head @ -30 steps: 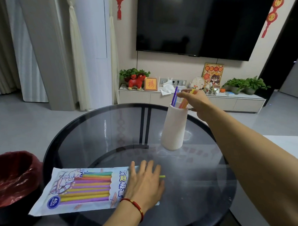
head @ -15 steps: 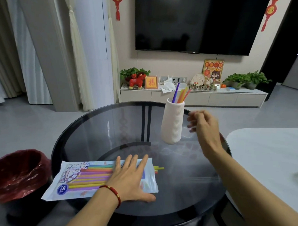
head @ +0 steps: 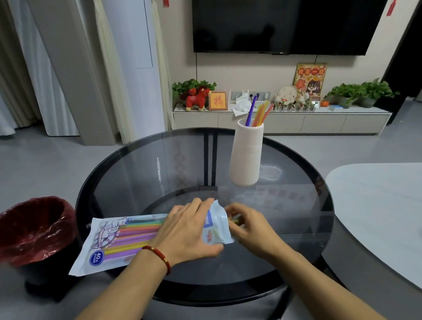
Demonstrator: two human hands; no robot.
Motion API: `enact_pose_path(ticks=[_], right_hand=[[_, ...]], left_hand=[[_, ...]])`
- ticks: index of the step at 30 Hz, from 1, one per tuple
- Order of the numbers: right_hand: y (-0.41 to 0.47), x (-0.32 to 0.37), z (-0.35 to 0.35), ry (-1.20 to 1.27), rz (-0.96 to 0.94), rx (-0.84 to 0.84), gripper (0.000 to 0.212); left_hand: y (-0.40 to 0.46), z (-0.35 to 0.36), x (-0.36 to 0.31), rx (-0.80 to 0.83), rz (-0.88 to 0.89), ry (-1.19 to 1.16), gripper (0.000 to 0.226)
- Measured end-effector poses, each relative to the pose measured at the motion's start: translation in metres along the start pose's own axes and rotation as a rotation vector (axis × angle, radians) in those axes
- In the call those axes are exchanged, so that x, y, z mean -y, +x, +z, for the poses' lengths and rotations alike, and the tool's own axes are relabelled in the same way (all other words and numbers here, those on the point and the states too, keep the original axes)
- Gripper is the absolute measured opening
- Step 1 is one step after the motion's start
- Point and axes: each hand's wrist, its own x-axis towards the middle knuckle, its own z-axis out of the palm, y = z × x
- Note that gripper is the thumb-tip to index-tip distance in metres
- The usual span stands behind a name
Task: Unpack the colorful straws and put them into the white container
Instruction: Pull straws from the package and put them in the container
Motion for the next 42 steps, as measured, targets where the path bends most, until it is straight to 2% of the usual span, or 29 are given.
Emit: enact_pose_path(ticks=[5,8,11,15,21,25,30,31,33,35,37,40,42], right_hand=[[0.006,-0.003,0.000,-0.057,-0.053,0.039,0.011],[0.010,-0.011,-0.016,0.133,0.028,0.057,0.009],[0.008,-0.024,-0.030,0.300,0.132,0.043,0.016],[0.002,-0.029,-0.033,0.501,0.169,0.069,0.023],[0.006,-0.023,-0.018,0.462,0.087,0.001,0.014],[0.009,-0.026,-0.027,0.501,0.096,-0.040,0.011],[0.006,-0.032,-0.039,0.552,0.133,-0.039,0.009],[0.006,-0.033,-0.041,0.559,0.134,-0.037,0.008],[0.006,-0.032,-0.043,0.571,0.129,-0.021,0.009],[0.005,-0.031,-0.045,0.585,0.123,-0.004,0.012],[0.006,-0.029,-0.047,0.598,0.117,0.004,0.017],[0.006,-0.029,-0.055,0.609,0.108,0.004,0.021],[0.005,-0.031,-0.063,0.612,0.107,0.000,0.022]], left_hand=[[-0.005,0.005,-0.002,-0.004,0.013,0.009,0.104],[-0.005,0.003,0.004,0.021,-0.006,0.039,0.103],[-0.007,0.004,0.010,0.057,-0.030,0.054,0.108],[-0.007,0.007,0.007,0.068,-0.013,0.075,0.112],[-0.005,0.007,0.006,0.060,0.009,0.062,0.101],[-0.006,0.004,0.011,0.095,-0.017,0.080,0.093],[-0.007,0.001,0.012,0.170,-0.088,0.087,0.097],[-0.006,0.001,0.009,0.168,-0.121,0.054,0.094],[-0.003,0.001,0.003,0.124,-0.171,-0.022,0.073],[-0.001,0.005,-0.002,0.068,-0.173,-0.017,0.049],[0.001,0.009,-0.006,0.053,-0.174,-0.009,0.035],[0.003,0.013,-0.007,0.108,-0.186,-0.009,0.049],[0.004,0.013,-0.006,0.155,-0.176,0.048,0.049]])
